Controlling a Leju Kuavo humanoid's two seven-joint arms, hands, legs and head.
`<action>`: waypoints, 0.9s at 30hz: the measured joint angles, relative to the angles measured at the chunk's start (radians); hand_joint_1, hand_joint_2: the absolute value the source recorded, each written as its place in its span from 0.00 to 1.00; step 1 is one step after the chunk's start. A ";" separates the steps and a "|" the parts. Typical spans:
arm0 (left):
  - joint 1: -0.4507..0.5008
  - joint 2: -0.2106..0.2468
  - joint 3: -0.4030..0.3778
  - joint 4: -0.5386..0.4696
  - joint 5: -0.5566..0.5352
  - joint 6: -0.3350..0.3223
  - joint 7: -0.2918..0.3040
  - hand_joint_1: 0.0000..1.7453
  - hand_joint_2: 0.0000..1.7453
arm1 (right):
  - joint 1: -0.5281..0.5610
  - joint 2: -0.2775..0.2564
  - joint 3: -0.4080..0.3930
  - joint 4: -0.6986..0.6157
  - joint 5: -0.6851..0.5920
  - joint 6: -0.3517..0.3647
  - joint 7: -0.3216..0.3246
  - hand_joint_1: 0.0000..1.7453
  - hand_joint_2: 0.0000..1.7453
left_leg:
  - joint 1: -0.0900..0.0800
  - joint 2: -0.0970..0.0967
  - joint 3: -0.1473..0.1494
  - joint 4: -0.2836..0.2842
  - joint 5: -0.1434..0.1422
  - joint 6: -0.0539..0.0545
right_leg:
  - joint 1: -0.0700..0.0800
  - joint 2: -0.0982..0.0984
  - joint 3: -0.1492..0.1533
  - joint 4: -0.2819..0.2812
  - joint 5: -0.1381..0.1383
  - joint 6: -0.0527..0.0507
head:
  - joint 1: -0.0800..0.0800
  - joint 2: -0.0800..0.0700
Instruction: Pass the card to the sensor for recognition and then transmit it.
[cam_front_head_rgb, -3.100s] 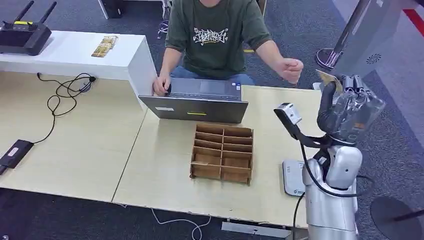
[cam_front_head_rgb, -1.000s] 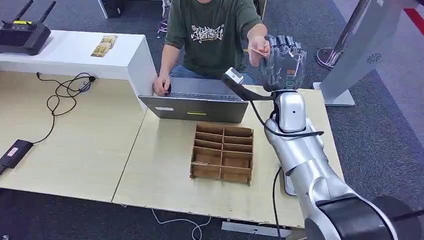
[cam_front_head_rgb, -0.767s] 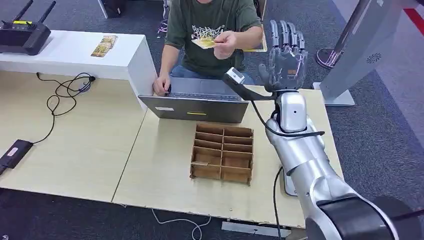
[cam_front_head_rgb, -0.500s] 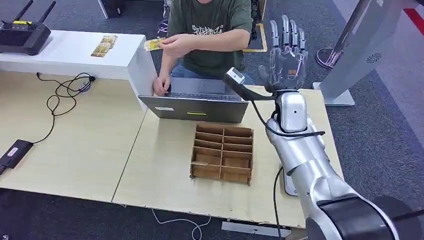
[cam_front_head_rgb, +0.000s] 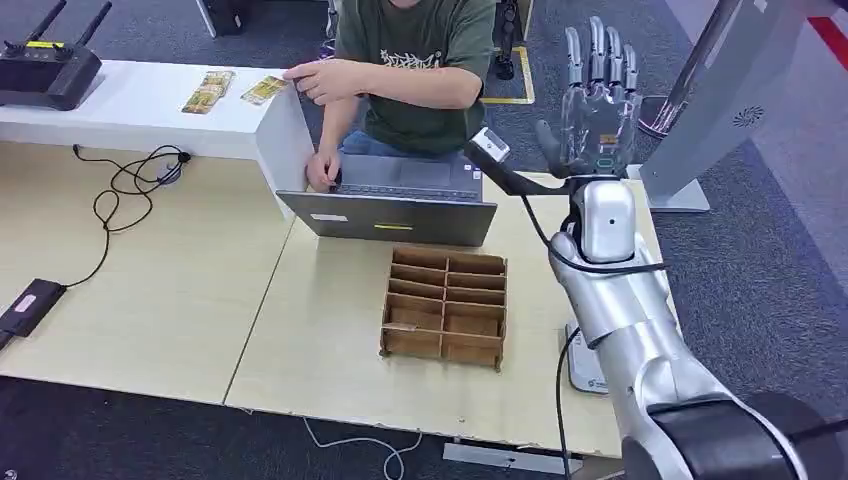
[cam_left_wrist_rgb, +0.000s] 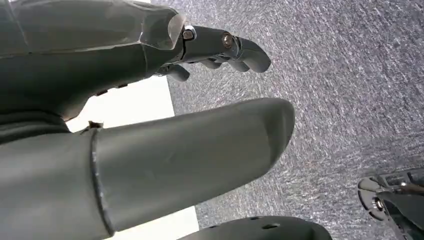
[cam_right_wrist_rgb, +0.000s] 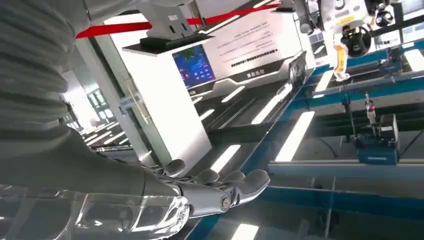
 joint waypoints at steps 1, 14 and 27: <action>0.001 0.000 0.000 0.000 0.000 0.002 0.000 0.00 0.00 | 0.011 -0.006 -0.002 -0.013 -0.005 0.000 -0.003 0.00 1.00 | 0.000 0.000 0.000 0.000 0.000 0.000 | 0.000 0.000 0.000 0.000 0.000 0.000 | 0.000 0.000; 0.014 0.003 0.008 0.000 0.012 0.012 -0.008 0.00 0.00 | 0.164 -0.068 -0.033 -0.197 -0.007 0.000 0.002 0.00 1.00 | 0.000 0.000 -0.001 0.000 0.000 0.000 | 0.000 0.000 -0.001 0.000 0.000 0.000 | 0.000 0.000; 0.026 0.004 0.010 0.000 0.021 0.023 -0.015 0.00 0.00 | 0.292 -0.087 -0.048 -0.347 0.005 0.009 0.018 0.00 1.00 | 0.000 0.000 -0.002 0.000 0.000 0.000 | 0.000 0.000 -0.002 0.000 0.000 0.000 | 0.000 0.000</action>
